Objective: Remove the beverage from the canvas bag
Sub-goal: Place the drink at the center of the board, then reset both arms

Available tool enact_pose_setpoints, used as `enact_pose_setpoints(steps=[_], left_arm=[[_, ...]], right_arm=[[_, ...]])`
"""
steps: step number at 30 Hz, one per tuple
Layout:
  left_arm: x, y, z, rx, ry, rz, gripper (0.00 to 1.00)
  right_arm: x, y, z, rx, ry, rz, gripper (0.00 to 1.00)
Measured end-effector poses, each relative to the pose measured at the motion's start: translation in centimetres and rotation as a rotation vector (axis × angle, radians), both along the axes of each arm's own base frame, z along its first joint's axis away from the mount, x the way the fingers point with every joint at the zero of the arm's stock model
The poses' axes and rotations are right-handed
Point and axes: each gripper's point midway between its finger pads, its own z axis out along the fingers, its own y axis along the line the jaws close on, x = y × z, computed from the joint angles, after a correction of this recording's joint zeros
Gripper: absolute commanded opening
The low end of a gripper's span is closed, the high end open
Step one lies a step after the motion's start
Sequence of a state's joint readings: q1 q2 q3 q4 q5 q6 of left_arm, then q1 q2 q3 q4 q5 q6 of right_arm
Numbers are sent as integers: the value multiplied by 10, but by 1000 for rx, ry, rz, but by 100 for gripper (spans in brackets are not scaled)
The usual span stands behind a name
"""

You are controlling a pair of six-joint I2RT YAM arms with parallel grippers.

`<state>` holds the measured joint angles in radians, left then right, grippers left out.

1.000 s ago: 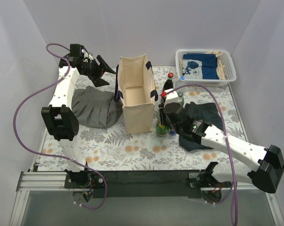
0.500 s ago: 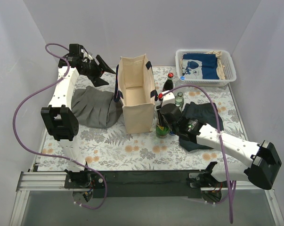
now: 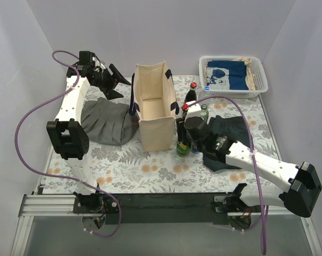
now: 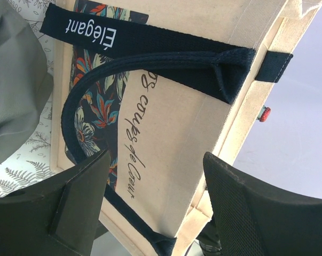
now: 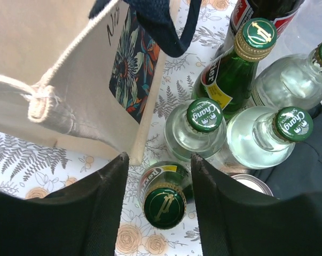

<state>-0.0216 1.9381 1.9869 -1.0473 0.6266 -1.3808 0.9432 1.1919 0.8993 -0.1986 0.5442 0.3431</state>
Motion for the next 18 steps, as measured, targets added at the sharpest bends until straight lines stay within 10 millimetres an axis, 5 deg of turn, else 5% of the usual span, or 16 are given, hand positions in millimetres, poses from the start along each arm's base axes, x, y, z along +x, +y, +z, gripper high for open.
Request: enact_pose_setpoints(steps=[11,18], left_arm=[[0,1,1,8,-4,4,65],[6,10,8,67,-31,44,67]], right_arm=[[1,1,23,41,-14,-15,61],[16,5,94,144,-122,-63,66]])
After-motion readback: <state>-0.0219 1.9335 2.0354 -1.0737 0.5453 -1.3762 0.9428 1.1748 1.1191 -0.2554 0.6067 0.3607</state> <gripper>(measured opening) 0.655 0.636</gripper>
